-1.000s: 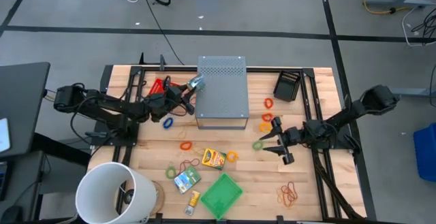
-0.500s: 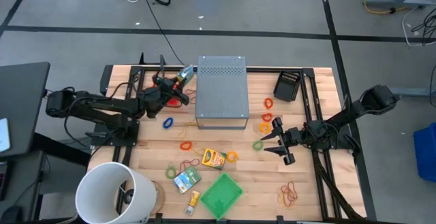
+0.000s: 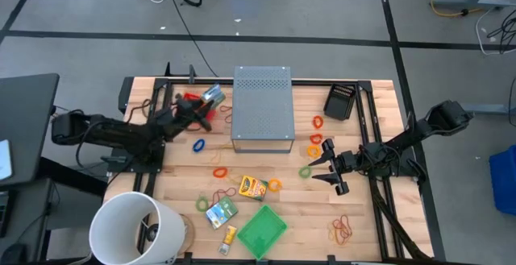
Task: Pick & Place Office Desk Supplies
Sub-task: Put the yellow crayon box into the red basket
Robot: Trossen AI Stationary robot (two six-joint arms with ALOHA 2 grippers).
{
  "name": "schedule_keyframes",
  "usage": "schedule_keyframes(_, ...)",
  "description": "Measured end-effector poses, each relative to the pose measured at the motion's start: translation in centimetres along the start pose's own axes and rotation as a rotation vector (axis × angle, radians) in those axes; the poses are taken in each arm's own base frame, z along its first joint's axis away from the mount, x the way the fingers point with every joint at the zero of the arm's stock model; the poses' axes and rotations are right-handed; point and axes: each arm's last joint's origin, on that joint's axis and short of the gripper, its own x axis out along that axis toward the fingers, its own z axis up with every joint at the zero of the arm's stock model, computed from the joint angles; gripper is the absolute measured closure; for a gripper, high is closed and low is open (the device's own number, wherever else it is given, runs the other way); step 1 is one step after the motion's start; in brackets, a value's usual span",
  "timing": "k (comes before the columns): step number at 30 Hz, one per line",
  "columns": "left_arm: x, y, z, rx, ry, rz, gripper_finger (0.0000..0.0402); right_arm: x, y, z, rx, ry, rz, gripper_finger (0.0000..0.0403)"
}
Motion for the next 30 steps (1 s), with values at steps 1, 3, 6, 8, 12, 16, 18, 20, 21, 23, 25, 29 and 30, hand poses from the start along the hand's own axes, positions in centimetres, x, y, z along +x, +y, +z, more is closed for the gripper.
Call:
schedule_keyframes(1, -0.5, 0.5, -0.4, -0.002, -0.011, -0.019, 0.0302, 0.0, 0.0, 0.0, 0.0, 0.0, 0.0, 0.0213)
schedule_keyframes(3, -0.7, 1.3, -0.7, 0.003, 0.002, -0.015, 0.0303, 0.0, 0.0, 0.0, 0.0, 0.0, 0.0, 0.0213)
schedule_keyframes(6, -0.8, 2.1, -0.8, 0.006, 0.037, 0.029, 0.0304, 0.0, 0.0, 0.0, 0.003, 0.002, -0.002, 0.0213)
schedule_keyframes(8, -0.7, 2.5, -0.8, -0.02, 0.039, 0.056, 0.0304, 0.0, -0.1, 0.0, 0.003, 0.003, -0.004, 0.0213)
schedule_keyframes(12, -0.7, 3.1, -0.9, -0.054, 0.049, 0.131, 0.0304, 0.0, -0.1, 0.0, 0.004, 0.004, -0.015, 0.0213)
schedule_keyframes(16, -0.9, 3.6, -1.8, -0.061, 0.125, 0.27, 0.0304, 0.0, -0.1, 0.0, 0.005, 0.005, -0.023, 0.0213)
schedule_keyframes(18, -1.0, 3.7, -2.1, -0.066, 0.145, 0.318, 0.0304, 0.0, -0.1, -0.1, 0.006, 0.007, -0.023, 0.0213)
schedule_keyframes(20, -1.1, 3.8, -2.4, -0.069, 0.171, 0.354, 0.0304, 0.0, -0.1, -0.1, 0.006, 0.007, -0.023, 0.0213)
schedule_keyframes(21, -1.1, 3.8, -2.5, -0.073, 0.171, 0.367, 0.0304, 0.0, -0.1, -0.1, 0.005, 0.008, -0.023, 0.0213)
schedule_keyframes(23, -1.1, 3.9, -2.6, -0.073, 0.182, 0.388, 0.0304, 0.0, -0.1, -0.1, 0.005, 0.008, -0.023, 0.0213)
schedule_keyframes(25, -1.2, 4.0, -2.9, -0.062, 0.206, 0.413, 0.0304, 0.0, -0.1, -0.1, 0.005, 0.009, -0.023, 0.0213)
schedule_keyframes(29, -1.5, 4.1, -3.5, -0.041, 0.254, 0.464, 0.0304, 0.0, -0.1, -0.1, 0.005, 0.014, -0.023, 0.0213)
schedule_keyframes(30, -1.6, 4.1, -3.6, -0.032, 0.268, 0.476, 0.0304, 0.0, -0.1, -0.1, 0.005, 0.014, -0.023, 0.0213)
